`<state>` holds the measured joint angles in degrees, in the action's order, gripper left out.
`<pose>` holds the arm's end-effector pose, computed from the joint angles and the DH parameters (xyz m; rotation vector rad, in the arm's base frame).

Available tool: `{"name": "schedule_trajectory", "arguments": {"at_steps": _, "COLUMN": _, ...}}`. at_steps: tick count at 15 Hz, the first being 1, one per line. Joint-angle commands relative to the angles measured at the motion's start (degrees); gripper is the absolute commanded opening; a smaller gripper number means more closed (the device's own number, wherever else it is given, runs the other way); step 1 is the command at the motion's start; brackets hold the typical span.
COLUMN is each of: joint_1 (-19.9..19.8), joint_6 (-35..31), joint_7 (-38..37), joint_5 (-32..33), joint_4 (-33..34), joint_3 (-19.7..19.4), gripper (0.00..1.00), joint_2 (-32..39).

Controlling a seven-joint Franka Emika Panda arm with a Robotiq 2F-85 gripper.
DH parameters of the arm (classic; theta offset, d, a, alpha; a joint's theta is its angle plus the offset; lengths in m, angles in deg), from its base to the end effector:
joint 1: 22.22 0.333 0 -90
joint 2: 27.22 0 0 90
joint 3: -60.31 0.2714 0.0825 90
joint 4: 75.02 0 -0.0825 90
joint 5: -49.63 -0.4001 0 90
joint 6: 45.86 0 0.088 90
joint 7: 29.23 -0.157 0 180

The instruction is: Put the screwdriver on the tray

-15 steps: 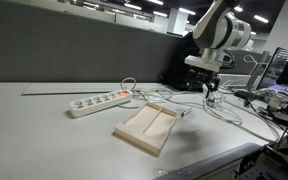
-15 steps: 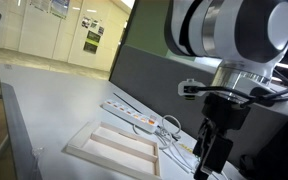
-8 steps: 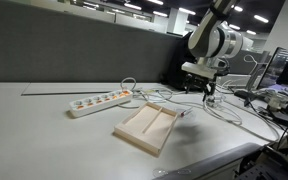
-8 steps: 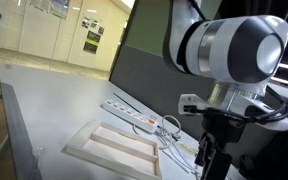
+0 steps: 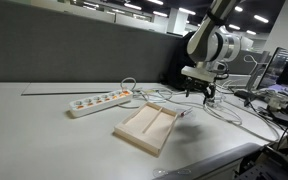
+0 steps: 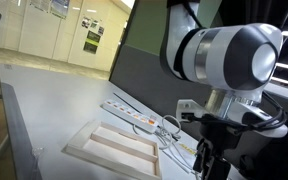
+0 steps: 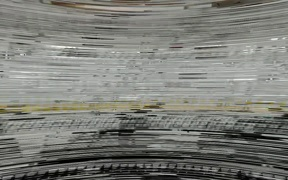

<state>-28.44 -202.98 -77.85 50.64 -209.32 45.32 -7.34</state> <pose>0.4774 -0.1996 0.0902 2.5396 -1.7097 0.1271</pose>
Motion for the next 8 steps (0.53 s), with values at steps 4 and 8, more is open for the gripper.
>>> {"name": "schedule_trajectory", "arguments": {"at_steps": 4, "joint_1": 3.59, "joint_6": -4.21, "joint_7": -0.87, "joint_5": -1.17, "joint_4": 2.39, "joint_3": -3.35, "gripper": 1.00, "joint_2": 7.72}}
{"name": "schedule_trajectory", "arguments": {"at_steps": 8, "joint_1": 4.89, "joint_6": -7.30, "joint_7": -0.41, "joint_5": -3.17, "joint_4": 3.93, "joint_3": -4.36, "gripper": 1.00, "joint_2": 11.08}}
